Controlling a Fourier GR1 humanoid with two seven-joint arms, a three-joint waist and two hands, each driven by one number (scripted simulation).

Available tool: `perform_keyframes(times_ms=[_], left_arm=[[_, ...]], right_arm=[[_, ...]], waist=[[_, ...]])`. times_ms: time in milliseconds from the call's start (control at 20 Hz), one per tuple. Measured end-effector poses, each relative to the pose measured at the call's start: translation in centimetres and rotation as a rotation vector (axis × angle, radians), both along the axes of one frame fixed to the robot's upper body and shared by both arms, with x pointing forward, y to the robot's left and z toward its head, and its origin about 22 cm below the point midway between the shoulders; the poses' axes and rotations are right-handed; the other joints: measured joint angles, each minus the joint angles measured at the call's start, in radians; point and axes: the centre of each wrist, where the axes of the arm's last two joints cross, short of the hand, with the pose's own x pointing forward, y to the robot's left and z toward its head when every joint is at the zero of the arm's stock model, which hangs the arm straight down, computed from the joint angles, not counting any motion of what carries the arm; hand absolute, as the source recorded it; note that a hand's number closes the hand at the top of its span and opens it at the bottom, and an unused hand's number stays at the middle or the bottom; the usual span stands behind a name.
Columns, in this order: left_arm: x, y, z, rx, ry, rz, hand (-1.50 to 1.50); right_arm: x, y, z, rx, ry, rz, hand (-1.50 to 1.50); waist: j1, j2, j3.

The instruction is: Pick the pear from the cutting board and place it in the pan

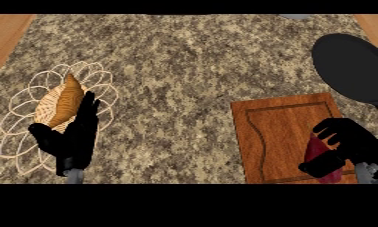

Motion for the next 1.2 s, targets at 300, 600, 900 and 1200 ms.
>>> perform_keyframes(times_ms=[300, 600, 900, 1200], left_arm=[[-0.2, -0.3, -0.2, 0.009, -0.013, 0.006, 0.0], [0.1, -0.6, 0.1, -0.002, -0.009, -0.014, 0.0], [0.2, -0.8, 0.2, 0.001, 0.007, -0.002, 0.0], [-0.2, 0.0, 0.1, -0.003, 0.011, 0.007, 0.0]], right_arm=[[0.1, 0.0, -0.8, -0.041, -0.023, 0.014, 1.5], [-0.5, 3.5, -0.6, -0.02, -0.101, 0.412, 1.5], [-1.1, 5.3, -1.7, -0.022, -0.2, 0.742, 1.5], [-1.5, 5.1, 0.2, -0.095, -0.479, 0.809, 1.5]], waist=[[0.0, -0.001, 0.0], [0.019, 0.006, 0.002], [0.011, 0.003, 0.0], [-0.008, 0.001, 0.003]])
